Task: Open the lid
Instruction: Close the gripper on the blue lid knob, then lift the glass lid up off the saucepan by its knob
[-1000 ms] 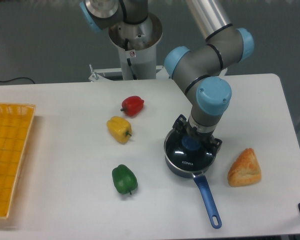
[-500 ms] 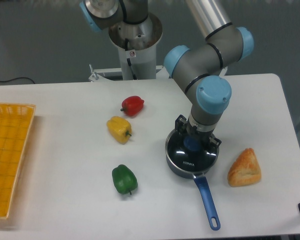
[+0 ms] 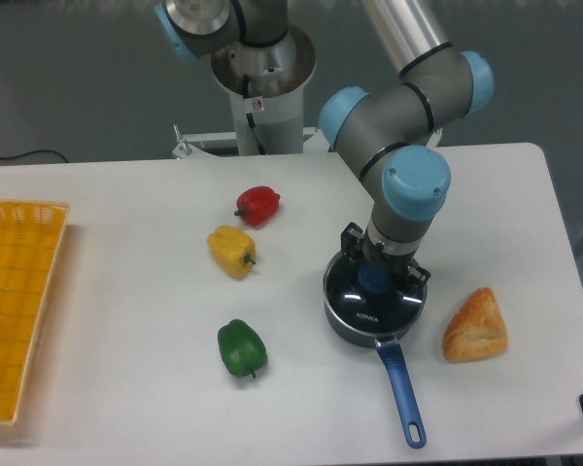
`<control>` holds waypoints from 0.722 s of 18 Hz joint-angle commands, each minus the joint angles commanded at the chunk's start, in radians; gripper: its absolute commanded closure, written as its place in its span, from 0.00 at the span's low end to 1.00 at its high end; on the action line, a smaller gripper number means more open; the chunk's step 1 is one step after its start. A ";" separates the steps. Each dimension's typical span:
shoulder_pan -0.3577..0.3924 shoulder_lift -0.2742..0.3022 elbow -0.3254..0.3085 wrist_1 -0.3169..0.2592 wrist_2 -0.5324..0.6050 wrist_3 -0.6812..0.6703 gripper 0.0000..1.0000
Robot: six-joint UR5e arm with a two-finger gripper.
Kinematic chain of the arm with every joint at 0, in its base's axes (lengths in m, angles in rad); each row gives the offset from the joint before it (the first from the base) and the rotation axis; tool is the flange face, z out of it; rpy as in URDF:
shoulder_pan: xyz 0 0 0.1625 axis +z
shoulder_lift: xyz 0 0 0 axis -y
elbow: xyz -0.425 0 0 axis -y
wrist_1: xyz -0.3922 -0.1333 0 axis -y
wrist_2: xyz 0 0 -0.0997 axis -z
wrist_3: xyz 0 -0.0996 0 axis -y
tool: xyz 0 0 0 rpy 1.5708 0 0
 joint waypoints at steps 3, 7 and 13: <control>0.002 0.003 0.000 -0.005 0.002 0.000 0.50; 0.003 0.020 -0.002 -0.015 0.003 0.002 0.50; 0.021 0.049 0.011 -0.066 0.005 0.029 0.50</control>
